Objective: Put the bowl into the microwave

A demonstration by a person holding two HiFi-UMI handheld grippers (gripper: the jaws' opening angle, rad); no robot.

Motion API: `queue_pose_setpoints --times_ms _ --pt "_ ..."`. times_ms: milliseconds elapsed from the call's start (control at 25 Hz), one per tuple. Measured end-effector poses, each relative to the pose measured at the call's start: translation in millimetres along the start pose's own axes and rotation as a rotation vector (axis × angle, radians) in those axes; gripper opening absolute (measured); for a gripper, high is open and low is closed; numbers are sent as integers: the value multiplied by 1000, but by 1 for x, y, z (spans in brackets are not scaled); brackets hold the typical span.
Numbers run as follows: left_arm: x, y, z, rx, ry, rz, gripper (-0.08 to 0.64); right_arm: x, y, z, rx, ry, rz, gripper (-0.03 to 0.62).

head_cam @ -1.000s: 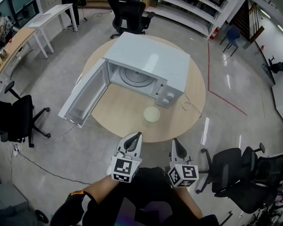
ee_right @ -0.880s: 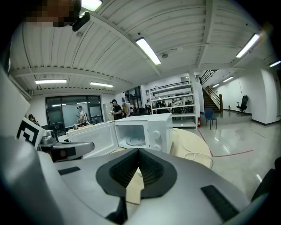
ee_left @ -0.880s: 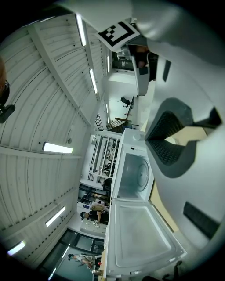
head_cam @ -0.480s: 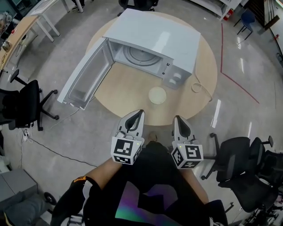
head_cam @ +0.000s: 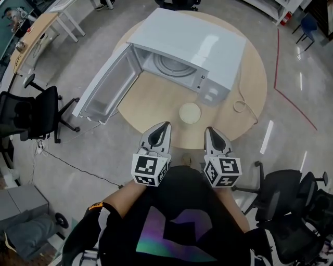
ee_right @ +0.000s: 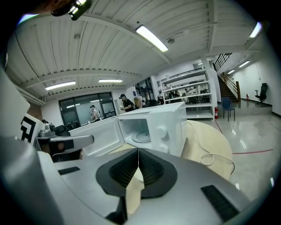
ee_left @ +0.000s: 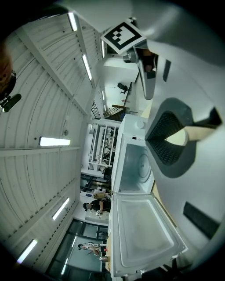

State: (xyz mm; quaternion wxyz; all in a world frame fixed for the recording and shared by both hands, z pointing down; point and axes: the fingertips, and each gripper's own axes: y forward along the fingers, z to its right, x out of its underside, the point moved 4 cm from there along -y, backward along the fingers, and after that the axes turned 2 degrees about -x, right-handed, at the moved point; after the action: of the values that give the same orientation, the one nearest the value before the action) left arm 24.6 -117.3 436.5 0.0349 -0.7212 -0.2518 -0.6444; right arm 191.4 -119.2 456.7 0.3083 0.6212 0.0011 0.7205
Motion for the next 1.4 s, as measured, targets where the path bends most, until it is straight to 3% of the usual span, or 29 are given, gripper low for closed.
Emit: queue_pose_setpoints --times_ms 480,800,960,1160,1400 --pt "5 23 12 -126 9 -19 46 0 27 34 -114 -19 -38 17" --pt "25 28 25 -167 -8 -60 46 23 41 44 -202 22 -99 17" --pt "34 37 20 -153 -7 -79 46 37 50 46 -210 45 -133 17" --pt "46 51 9 -108 3 -124 46 44 63 55 -155 98 -150 18" --pt "63 77 1 -50 4 -184 46 63 84 71 -133 242 -224 18"
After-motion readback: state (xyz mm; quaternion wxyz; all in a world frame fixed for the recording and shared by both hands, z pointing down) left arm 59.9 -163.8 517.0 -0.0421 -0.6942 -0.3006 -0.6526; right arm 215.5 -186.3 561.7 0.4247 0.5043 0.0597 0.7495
